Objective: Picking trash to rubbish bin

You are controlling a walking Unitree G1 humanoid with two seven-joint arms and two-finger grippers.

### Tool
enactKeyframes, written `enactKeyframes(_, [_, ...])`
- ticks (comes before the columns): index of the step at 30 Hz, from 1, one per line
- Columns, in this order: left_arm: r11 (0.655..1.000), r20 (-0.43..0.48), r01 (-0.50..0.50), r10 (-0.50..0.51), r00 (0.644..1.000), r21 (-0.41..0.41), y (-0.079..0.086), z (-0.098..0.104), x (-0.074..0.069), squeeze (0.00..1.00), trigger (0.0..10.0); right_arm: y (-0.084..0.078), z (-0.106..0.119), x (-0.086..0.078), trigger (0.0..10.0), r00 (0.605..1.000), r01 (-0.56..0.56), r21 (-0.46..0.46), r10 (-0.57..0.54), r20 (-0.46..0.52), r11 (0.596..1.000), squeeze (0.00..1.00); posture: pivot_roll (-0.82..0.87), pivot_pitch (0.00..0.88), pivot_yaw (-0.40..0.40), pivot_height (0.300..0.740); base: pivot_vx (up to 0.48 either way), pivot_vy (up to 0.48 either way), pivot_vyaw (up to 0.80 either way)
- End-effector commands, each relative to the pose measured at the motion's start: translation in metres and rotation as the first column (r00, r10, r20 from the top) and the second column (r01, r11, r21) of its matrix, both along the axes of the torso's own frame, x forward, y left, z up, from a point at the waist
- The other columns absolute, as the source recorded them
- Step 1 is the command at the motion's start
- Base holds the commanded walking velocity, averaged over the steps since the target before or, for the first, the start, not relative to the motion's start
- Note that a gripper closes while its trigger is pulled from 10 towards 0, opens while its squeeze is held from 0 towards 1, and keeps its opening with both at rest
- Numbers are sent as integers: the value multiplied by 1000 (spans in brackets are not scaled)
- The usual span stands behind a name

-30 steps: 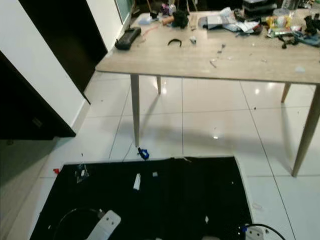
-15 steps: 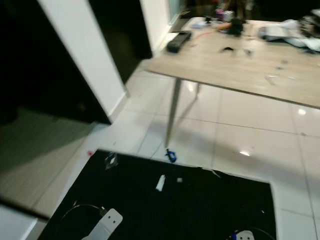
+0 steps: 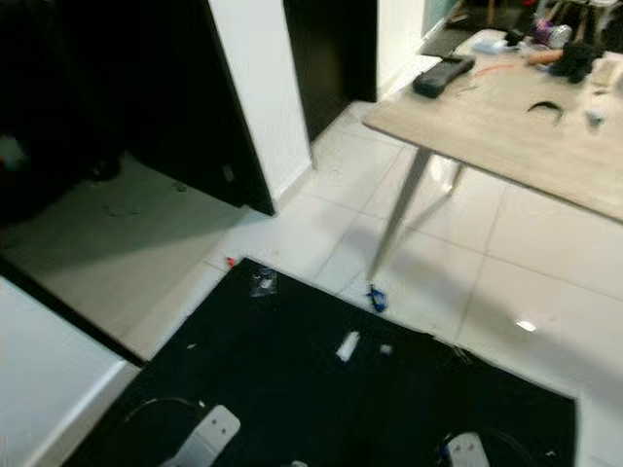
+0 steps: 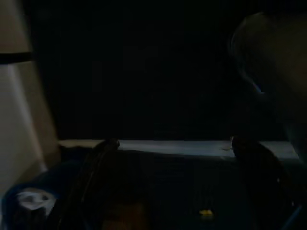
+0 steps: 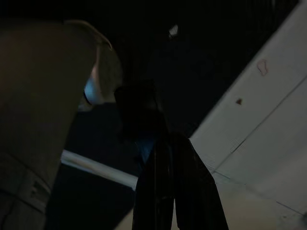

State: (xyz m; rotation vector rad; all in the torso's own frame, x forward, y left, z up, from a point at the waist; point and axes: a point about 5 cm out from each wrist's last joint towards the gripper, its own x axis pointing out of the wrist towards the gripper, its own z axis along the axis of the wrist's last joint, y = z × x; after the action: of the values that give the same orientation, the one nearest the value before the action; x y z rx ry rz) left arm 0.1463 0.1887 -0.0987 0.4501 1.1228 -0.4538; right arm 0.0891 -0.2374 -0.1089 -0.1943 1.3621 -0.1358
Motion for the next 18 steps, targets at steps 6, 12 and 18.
enactKeyframes(6, [999, 40, -27, 28, 999, -23, -6, 4, 12, 0, 10000, -4, 1, -3, 10000, 1000, -20, -1, 20, -16, 1000, 0, -94, 0, 100, 740, 0, 0, 743])
enactKeyframes(12, [999, 37, -9, 10, 999, -34, -14, 3, 12, 0, 10000, -8, 2, -2, 10000, 1000, -10, -4, 10, -10, 1000, 0, -105, 0, 95, 740, 0, 0, 742])
enactKeyframes(18, [999, 34, 3, -2, 999, -36, -14, 3, 11, 0, 10000, -10, 3, 2, 10000, 1000, -21, -9, 21, -1, 1000, 0, -94, 0, 94, 740, 0, 0, 744])
